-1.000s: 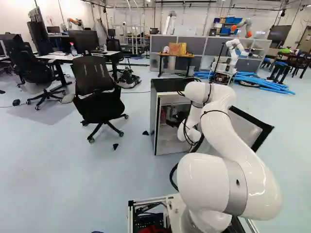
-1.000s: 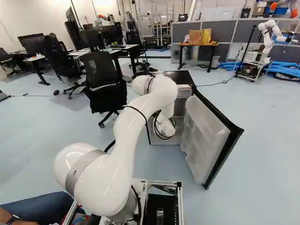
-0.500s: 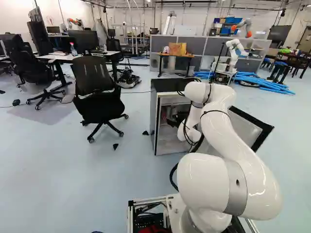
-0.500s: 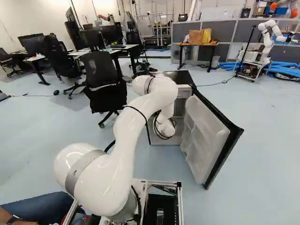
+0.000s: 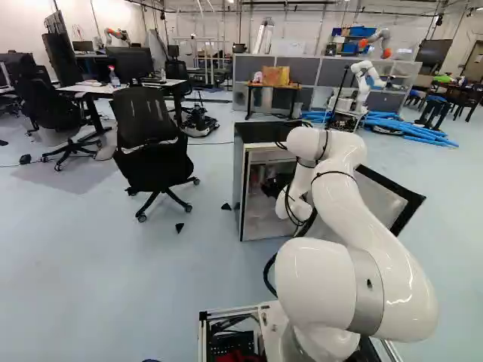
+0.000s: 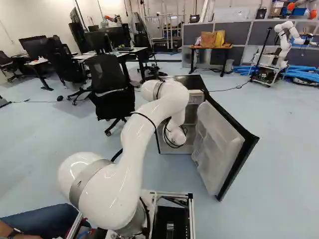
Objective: Grab a drink from the fridge
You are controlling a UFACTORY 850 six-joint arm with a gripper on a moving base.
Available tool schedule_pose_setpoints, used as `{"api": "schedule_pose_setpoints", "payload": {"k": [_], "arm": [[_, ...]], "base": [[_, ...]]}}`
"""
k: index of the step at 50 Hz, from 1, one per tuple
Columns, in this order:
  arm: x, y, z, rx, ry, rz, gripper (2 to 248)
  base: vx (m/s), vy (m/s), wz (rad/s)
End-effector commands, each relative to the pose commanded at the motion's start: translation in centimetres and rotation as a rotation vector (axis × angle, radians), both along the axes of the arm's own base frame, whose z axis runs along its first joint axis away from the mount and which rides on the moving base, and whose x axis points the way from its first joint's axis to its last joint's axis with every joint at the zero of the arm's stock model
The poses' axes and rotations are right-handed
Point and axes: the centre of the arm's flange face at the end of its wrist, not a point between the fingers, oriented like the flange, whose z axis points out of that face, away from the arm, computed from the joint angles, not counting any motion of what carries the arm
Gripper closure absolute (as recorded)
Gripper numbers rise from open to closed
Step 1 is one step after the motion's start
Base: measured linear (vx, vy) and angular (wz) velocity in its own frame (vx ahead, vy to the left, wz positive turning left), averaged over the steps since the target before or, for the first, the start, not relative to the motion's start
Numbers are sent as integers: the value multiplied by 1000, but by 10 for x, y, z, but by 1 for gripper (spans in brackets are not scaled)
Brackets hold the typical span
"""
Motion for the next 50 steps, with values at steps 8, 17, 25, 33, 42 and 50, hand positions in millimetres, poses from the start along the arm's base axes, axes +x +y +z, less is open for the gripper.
{"api": "schedule_pose_setpoints", "payload": {"k": [8,17,25,33,42,50], "arm": [[0,0,0,0,0,0,182],[0,0,0,0,0,0,175],[0,0,0,0,0,0,162],[0,0,0,0,0,0,138],[0,0,0,0,0,0,114],[0,0,0,0,0,0,102]], "base": [[0,0,0],[0,0,0],[0,0,0],[0,0,0],[0,0,0],[0,0,0]]}}
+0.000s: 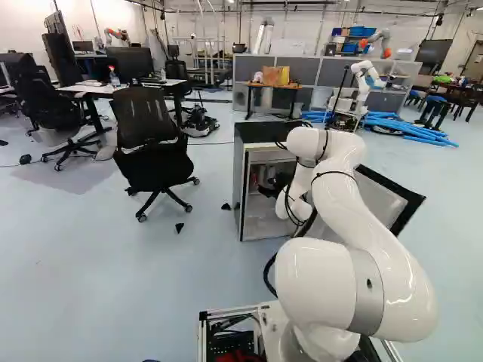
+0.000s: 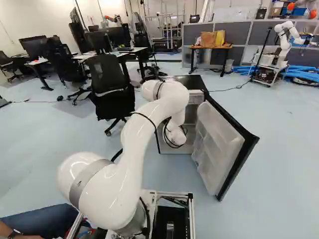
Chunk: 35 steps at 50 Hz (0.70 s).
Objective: Grab a drink from the fridge
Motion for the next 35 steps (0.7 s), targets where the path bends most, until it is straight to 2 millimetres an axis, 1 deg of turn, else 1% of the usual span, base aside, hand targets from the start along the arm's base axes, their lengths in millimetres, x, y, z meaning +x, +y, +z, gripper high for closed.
{"api": "schedule_pose_setpoints", "payload": {"k": [1,2,6,7,12,13,22,23,35], "arm": [[0,0,0,0,0,0,102],[0,0,0,0,0,0,90],[0,0,0,0,0,0,90],[0,0,0,0,0,0,78],[0,0,0,0,0,0,78],[0,0,0,0,0,0,65],[0,0,0,0,0,0,64],[0,0,0,0,0,0,72],[0,0,0,0,0,0,70]], "base": [[0,0,0],[0,0,0],[0,0,0],[0,0,0],[0,0,0],[0,0,0],[0,0,0],[0,0,0],[0,0,0]]}}
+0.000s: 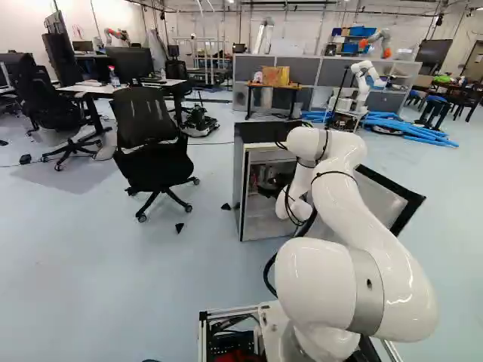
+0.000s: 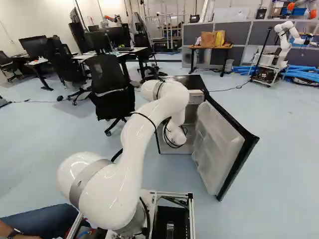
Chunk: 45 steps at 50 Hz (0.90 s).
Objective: Grab a drink from the fridge
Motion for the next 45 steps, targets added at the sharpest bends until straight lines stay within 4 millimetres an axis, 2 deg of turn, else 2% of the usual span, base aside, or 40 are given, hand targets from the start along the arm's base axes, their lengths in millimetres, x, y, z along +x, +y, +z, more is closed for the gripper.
{"api": "schedule_pose_setpoints", "payload": {"k": [19,45], "arm": [[2,1,0,-1,-2,2,70],[16,7,-4,-10,-25,20,70]], "base": [[0,0,0],[0,0,0]]}}
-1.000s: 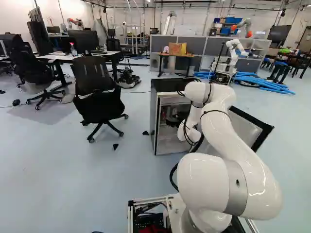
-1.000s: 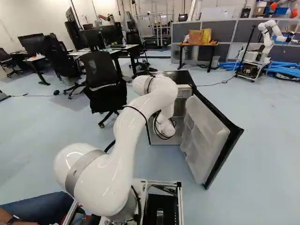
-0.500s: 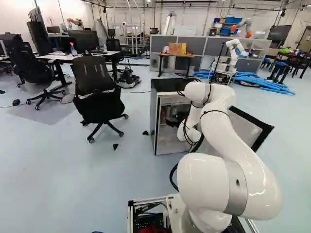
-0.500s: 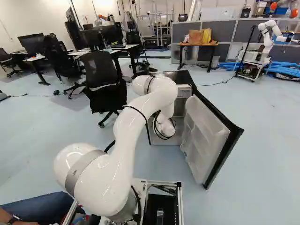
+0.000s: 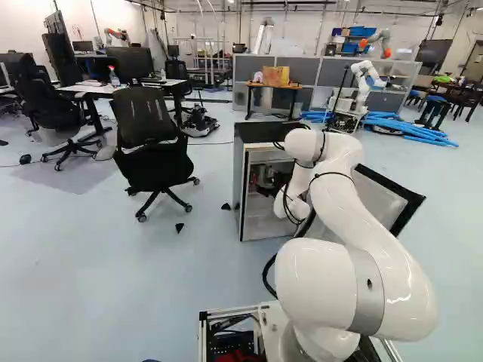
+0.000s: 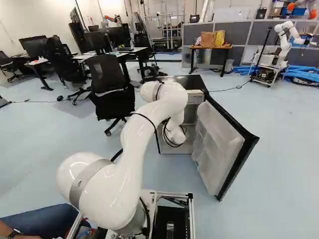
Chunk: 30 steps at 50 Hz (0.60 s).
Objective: Grab a drink from the fridge
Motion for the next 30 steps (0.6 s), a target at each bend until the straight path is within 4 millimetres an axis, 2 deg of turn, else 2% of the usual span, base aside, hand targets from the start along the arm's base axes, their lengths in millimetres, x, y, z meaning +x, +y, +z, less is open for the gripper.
{"api": "schedule_pose_setpoints", "payload": {"k": [30], "arm": [[20,7,-6,-12,-34,22,70]], "base": [[0,0,0]]}}
